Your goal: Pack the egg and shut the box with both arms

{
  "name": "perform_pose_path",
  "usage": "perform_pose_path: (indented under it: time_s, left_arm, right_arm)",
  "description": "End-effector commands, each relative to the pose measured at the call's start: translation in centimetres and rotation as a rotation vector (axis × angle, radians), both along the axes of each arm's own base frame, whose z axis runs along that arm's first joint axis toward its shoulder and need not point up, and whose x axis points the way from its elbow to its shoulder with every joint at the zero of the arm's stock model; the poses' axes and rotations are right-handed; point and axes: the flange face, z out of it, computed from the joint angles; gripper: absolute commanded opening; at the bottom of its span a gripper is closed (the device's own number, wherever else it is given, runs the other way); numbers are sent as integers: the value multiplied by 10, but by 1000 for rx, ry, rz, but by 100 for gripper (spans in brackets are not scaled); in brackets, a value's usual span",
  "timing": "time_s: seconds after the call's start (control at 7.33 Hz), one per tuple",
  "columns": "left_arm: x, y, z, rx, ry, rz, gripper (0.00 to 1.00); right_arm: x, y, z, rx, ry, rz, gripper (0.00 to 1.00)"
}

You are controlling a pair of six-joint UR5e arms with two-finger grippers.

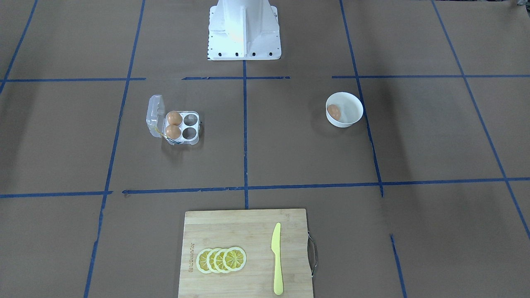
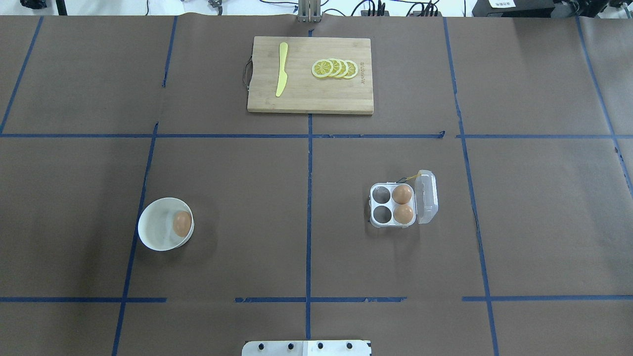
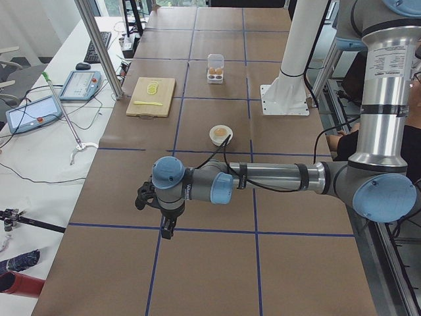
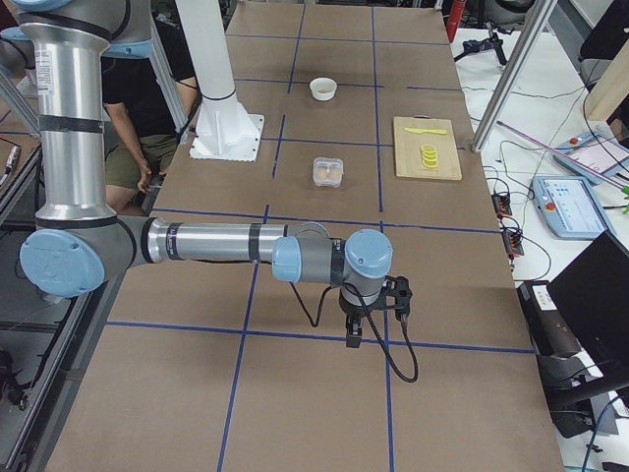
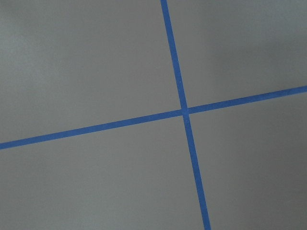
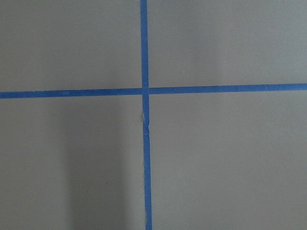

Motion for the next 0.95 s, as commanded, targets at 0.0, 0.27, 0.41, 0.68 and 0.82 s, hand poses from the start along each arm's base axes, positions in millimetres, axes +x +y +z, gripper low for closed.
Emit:
perform_pose_path:
  time_s: [0.0,0.27,0.41,0.68,0.82]
  left_arm:
    - [0,-8,-9,16,0,-2,100]
    - [0,-18,-77,150,-4,-2,100]
    - [2,-33,-113,218,1,3,100]
    - [38,-68,-186,362,0,48,100]
    - [73,-71,-189,393,10,100,100]
  right_arm:
    - [0,0,-1,10,1,-8,100]
    - [0,-3,-7,15,0,0,100]
    - [0,-3,-7,15,0,0,100]
    - [0,-3,-9,17,-5,1,100]
    - [0,-3,-8,16,-6,1,100]
